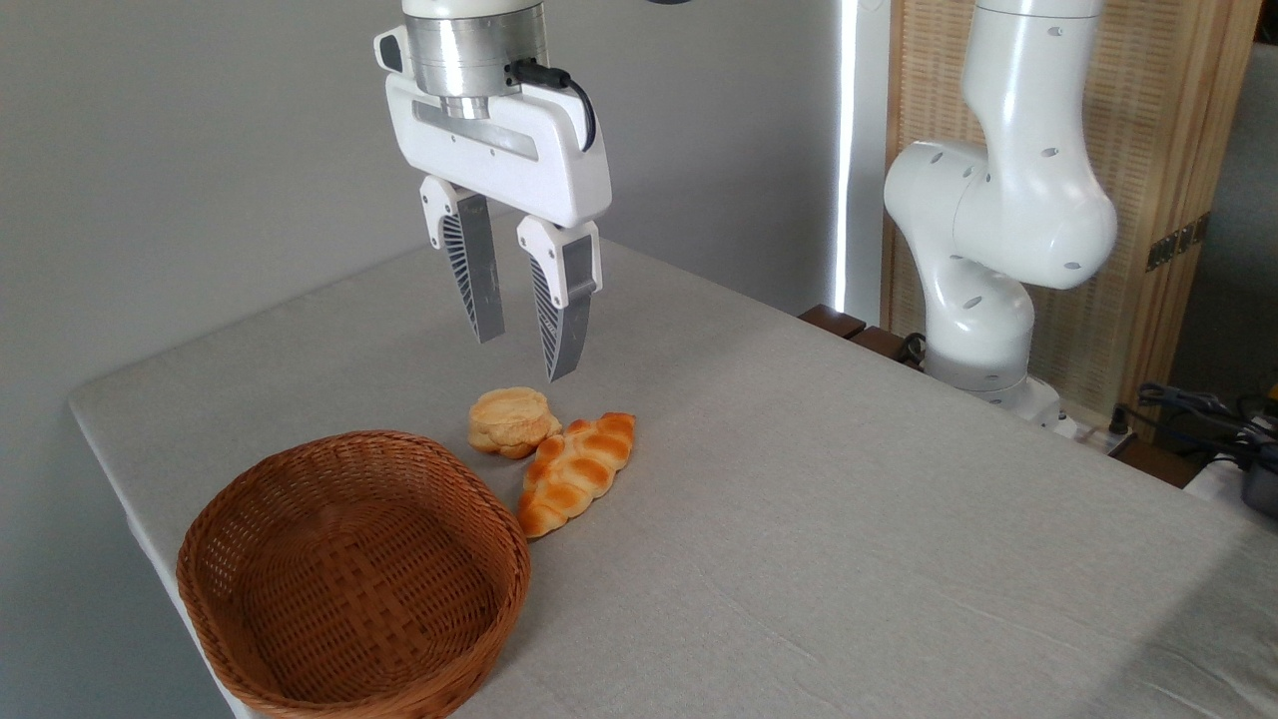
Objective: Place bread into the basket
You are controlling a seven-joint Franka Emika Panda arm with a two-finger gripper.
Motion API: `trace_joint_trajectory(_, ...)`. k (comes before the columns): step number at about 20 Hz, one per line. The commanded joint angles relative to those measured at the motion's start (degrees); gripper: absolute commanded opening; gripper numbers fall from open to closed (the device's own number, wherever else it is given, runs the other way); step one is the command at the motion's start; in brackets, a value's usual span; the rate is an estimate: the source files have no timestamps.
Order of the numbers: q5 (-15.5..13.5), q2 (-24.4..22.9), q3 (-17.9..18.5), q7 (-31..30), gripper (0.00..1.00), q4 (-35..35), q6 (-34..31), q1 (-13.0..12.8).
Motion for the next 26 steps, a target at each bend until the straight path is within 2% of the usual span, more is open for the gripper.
trace_joint_trajectory(1,-1.2,0.5,0.0,1.0,1.0,1.0,-1.5,-0.2)
trace_joint_trajectory(22,-1.2,0.9,-0.1,1.1,1.0,1.0,-1.4,-0.3)
trace_joint_trajectory(26,-1.2,1.6,-1.3,1.3,1.0,0.9,-1.0,-0.3)
